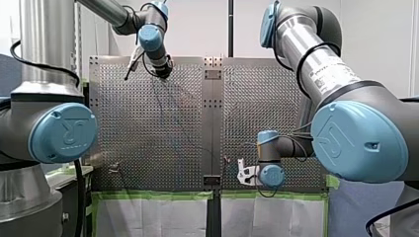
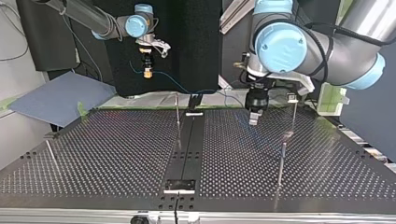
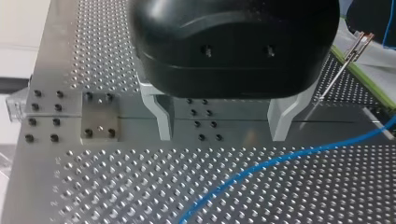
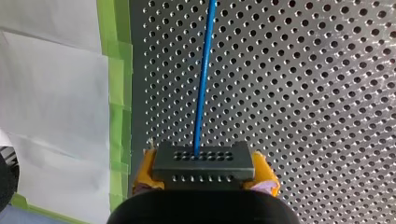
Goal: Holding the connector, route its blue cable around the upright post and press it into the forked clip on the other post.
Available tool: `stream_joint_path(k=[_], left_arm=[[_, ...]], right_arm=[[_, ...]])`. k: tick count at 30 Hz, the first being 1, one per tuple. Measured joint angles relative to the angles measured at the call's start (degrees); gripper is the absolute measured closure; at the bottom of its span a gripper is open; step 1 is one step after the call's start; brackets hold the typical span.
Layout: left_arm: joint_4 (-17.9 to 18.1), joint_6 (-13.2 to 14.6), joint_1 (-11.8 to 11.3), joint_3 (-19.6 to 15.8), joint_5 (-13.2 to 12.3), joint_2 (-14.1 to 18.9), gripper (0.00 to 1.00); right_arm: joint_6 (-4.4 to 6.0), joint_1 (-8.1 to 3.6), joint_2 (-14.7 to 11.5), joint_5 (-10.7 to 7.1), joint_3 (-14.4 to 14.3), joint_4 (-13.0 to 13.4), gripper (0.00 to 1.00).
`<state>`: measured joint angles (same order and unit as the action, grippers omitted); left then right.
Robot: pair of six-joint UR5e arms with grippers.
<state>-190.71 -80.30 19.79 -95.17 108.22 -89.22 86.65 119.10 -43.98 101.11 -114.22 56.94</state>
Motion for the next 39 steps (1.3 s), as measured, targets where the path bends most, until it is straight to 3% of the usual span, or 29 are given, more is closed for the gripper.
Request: stream_joint_path(k=[6, 11, 23, 39], left_arm=[[3.21, 0.47, 3.03, 0.0, 3.21, -0.34, 0.0], [5.61, 1.14, 3.68, 0.0, 5.61, -1.4, 0.0], [11.31, 1.9, 2.99, 0.0, 10.9, -4.13, 0.0], [19.69, 1.95, 1.29, 0.03, 12.43, -5.62, 0.0]], right_arm=[[0.02, 0.03, 0.01, -0.25, 0.0, 0.03, 1.0], [-0.06, 0.04, 0.02, -0.27, 0.0, -0.09, 1.0], [-0.24, 0.04, 0.0, -0.27, 0.0, -0.26, 1.0], [-0.24, 0.04, -0.01, -0.29, 0.0, -0.09, 1.0]])
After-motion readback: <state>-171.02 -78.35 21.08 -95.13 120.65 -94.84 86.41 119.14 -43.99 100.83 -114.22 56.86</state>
